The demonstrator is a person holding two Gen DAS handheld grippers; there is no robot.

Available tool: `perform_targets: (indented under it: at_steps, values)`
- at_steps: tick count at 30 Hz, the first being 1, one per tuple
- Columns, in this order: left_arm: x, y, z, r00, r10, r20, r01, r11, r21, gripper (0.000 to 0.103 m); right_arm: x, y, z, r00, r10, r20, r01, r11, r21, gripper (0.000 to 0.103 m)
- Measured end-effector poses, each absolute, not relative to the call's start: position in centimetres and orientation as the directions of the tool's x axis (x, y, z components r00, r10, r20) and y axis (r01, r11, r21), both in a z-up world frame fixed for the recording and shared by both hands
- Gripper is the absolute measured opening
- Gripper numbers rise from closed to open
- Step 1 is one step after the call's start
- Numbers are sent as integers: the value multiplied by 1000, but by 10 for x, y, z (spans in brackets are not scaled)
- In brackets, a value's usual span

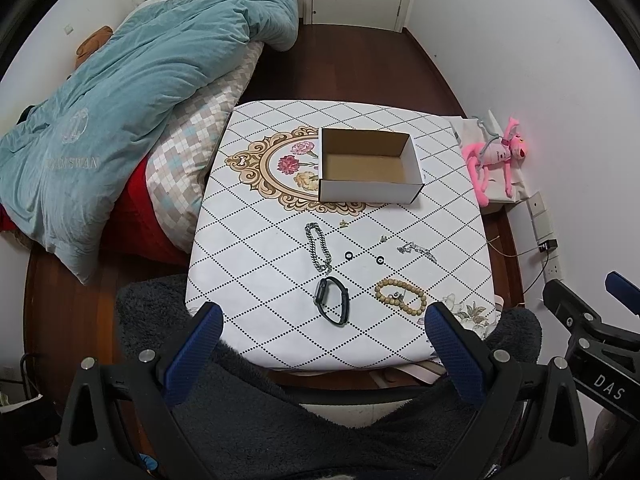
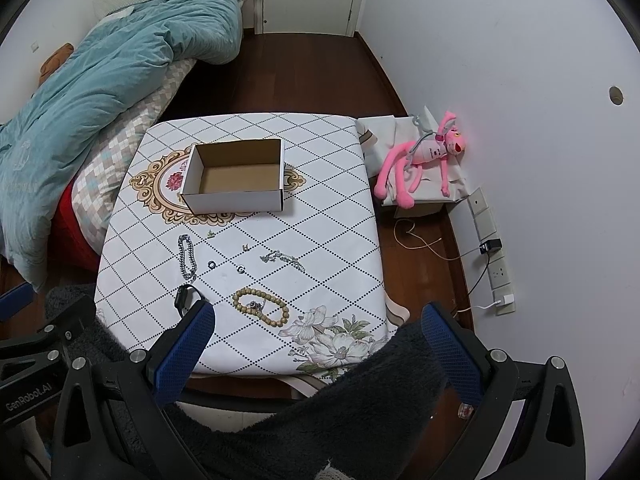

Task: Organize jewelry

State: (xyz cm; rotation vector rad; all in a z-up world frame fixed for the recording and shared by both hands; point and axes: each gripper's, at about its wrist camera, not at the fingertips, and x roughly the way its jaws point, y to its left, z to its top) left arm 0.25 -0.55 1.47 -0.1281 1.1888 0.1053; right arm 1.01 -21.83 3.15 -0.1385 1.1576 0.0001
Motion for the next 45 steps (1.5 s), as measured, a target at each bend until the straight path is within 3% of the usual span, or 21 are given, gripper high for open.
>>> perform_targets:
  at_steps: [30, 37, 45]
  values:
    - [18, -9, 12, 389, 34, -920, -154, 988, -28, 103, 21, -223, 32, 398, -64, -915, -52, 994, -92, 103]
    - [46, 9, -40, 375, 124, -919, -182, 982, 59, 103, 55, -228, -30, 324, -93, -941, -19, 994, -105, 103]
    - [74, 16, -121, 255, 127, -959, -164, 983, 87, 102, 81, -232, -135, 189, -100, -977, 0, 995, -102, 101]
